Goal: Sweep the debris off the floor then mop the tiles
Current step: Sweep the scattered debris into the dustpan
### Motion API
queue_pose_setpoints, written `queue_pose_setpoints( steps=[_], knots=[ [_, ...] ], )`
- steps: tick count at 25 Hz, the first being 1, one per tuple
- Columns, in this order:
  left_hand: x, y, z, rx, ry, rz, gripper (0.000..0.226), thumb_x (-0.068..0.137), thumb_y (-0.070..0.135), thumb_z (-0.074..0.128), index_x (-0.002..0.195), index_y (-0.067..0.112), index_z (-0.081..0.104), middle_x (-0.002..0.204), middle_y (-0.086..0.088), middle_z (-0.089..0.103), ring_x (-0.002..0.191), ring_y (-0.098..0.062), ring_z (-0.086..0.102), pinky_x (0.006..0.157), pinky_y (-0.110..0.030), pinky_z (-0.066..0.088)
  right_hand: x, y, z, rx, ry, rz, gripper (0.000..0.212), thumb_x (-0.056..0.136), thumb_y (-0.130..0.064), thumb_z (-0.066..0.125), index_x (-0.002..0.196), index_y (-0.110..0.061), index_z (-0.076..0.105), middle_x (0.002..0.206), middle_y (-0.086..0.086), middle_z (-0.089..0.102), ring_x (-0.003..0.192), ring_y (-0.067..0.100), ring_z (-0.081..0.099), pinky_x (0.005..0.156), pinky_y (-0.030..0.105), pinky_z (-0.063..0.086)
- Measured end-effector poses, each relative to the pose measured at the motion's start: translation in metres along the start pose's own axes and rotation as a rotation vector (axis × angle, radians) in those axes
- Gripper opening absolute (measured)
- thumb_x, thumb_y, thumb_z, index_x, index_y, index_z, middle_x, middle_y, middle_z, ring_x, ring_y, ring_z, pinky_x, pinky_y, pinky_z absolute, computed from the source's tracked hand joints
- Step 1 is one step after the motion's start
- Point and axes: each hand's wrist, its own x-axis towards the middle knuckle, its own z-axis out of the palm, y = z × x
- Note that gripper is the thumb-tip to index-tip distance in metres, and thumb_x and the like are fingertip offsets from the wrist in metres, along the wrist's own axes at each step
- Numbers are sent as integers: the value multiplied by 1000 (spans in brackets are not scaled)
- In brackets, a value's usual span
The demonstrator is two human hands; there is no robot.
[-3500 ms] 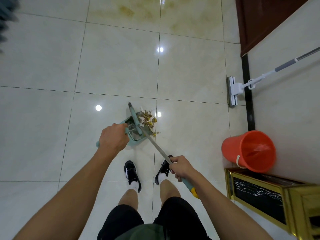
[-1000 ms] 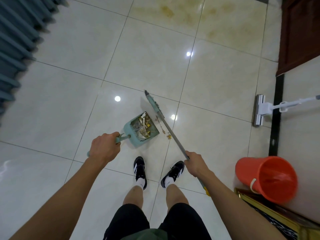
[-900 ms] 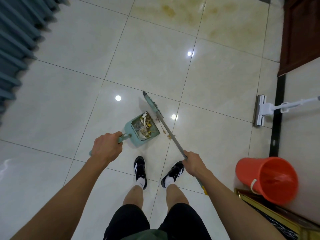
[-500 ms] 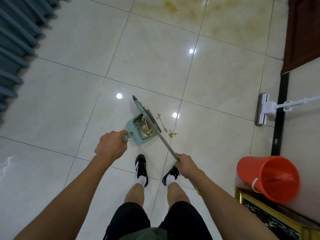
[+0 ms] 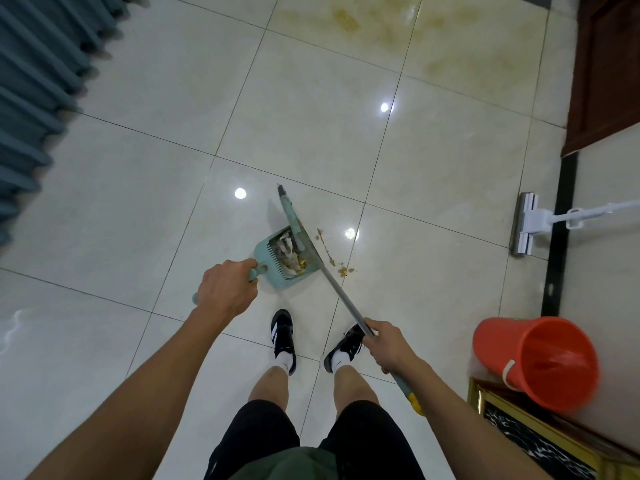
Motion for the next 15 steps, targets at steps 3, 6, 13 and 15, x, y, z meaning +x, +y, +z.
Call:
queue_pose_setpoints(
  steps=[3, 6, 13, 15],
  knots=[
    [-10, -5, 0, -9, -7, -19, 17, 93, 28, 55, 105, 29, 67, 76, -2, 65, 66, -26, 59, 63, -35, 51, -2, 6, -5, 49, 40, 28, 34, 96, -8, 45, 125, -19, 60, 72, 6, 51, 54, 19, 39, 41, 25, 37],
    [-20, -11, 2, -9, 0, -22, 20, 93, 30, 58, 110, 31, 68, 80, -1, 69, 68, -25, 61, 65, -35, 52, -1, 7, -8, 118, 84, 68, 35, 94, -5, 43, 124, -14, 61, 71, 10, 50, 56, 22, 36, 46, 30, 33],
    [-30, -18, 5, -24, 8, -41, 22, 94, 26, 57, 111, 31, 69, 80, 0, 70, 64, -22, 56, 62, -33, 47, 23, -13, -8, 377, 93, 114, 49, 95, -6, 47, 142, -20, 50, 72, 13, 57, 49, 18, 44, 43, 26, 40],
    [-28, -19, 4, 23, 2, -15, 21, 94, 27, 56, 110, 30, 69, 80, 0, 70, 66, -23, 58, 61, -32, 45, 36, -28, -6, 508, 68, 148, 44, 95, -6, 49, 137, -17, 53, 71, 12, 54, 47, 16, 43, 41, 24, 39]
  ],
)
